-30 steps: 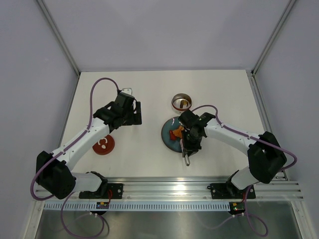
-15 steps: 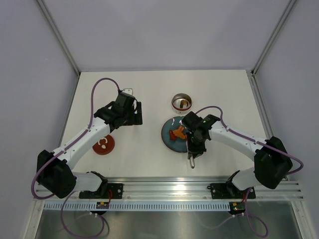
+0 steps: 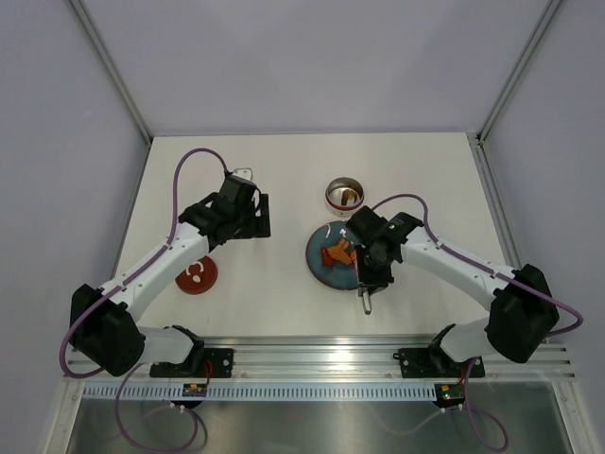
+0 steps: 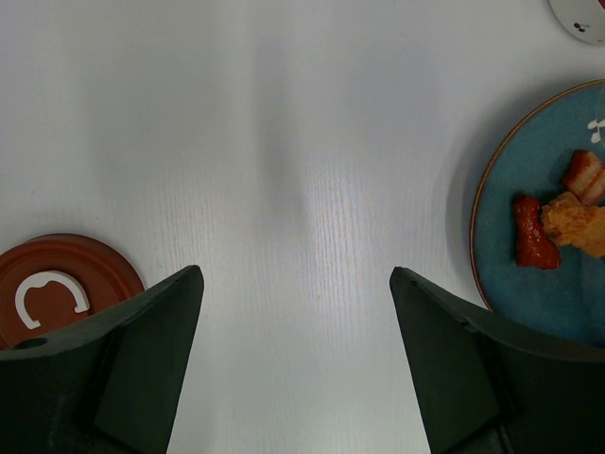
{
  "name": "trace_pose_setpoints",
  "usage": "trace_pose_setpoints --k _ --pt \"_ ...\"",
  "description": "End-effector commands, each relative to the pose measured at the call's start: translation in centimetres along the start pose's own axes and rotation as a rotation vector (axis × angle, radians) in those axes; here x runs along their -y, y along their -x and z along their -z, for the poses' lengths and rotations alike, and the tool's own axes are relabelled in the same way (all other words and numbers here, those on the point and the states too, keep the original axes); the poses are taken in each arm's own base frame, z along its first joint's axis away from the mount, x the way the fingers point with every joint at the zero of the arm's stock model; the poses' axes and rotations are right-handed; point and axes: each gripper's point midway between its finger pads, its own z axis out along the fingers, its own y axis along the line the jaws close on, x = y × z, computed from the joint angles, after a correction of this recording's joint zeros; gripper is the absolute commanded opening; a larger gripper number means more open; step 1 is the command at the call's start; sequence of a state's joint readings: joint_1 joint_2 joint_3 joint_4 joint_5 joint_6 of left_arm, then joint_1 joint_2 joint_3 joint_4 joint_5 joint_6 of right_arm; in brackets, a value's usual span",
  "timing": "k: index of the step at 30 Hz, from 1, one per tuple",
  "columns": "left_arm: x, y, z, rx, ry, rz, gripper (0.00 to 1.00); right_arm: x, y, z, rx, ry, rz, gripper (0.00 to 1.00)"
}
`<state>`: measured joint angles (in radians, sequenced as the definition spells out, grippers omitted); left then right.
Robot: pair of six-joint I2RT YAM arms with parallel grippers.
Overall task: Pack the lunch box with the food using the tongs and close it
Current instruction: Adjust the fake food on the plate, then pick up the fake food from the plate.
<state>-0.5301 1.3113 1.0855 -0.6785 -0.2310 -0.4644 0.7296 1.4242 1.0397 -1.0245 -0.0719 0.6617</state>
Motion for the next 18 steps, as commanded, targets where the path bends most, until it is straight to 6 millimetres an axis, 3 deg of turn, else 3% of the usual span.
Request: trace_pose_setpoints --k 1,7,18 --pt "0.8 1.8 0.4 0.053 -0.032 0.022 0.84 -0.2 1.6 3.6 0.116 0.014 0.037 0.01" --pt "1.0 1.8 0.2 0.048 -0.038 0.022 0.84 1.5 1.6 3.2 0.087 -0.098 0.087 0.08" --pt "0.9 1.8 0.2 0.049 -0.03 0.014 0.84 1.9 1.9 2.2 0.044 -0.146 0.151 0.24"
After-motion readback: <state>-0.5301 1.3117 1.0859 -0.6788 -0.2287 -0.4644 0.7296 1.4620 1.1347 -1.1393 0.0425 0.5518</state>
